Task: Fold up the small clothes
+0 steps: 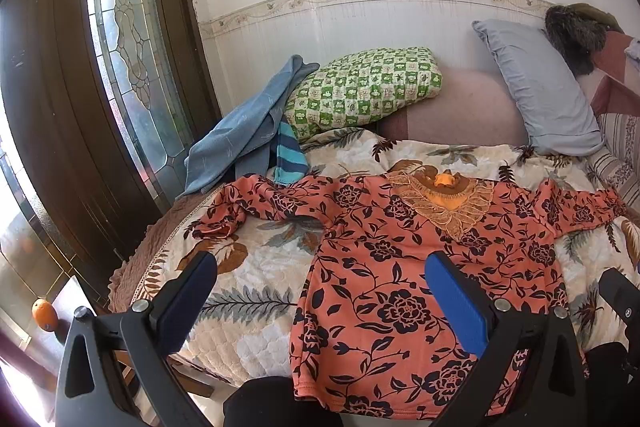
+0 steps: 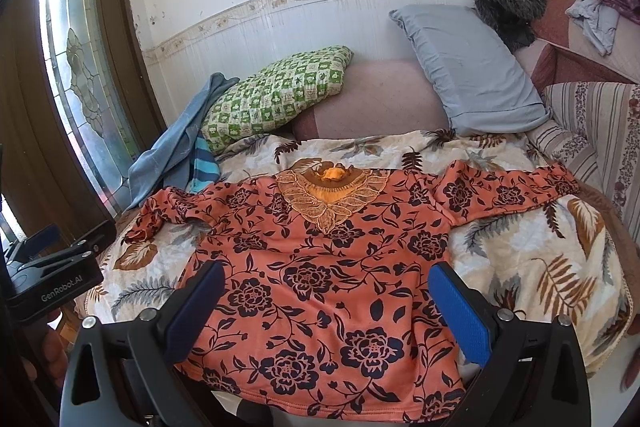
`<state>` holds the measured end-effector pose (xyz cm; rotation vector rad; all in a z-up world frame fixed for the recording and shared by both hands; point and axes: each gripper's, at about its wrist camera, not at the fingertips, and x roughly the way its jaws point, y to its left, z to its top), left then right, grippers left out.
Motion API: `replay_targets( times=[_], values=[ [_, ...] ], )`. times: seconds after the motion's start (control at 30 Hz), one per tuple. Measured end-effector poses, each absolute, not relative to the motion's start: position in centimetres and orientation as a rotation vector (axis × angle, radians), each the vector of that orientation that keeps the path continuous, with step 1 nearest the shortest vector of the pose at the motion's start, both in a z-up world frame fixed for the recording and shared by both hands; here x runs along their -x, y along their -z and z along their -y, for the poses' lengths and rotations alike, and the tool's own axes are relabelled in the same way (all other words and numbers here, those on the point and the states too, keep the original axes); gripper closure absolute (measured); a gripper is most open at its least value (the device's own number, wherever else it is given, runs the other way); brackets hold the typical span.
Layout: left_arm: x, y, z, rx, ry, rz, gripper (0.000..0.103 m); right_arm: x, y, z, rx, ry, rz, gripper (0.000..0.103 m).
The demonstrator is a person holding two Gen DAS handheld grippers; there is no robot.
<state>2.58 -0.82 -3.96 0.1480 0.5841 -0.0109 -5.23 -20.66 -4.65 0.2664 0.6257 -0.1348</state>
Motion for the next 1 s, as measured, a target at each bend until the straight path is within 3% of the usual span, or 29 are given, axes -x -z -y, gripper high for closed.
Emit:
replay_targets(
  times=[1.0],
  values=[
    [-1.9,1.9,1.2,-0.172,0.006,-0.563,0.000,5.2,3.7,20.3,-0.249,0.126,-0.617,0.000]
  ],
)
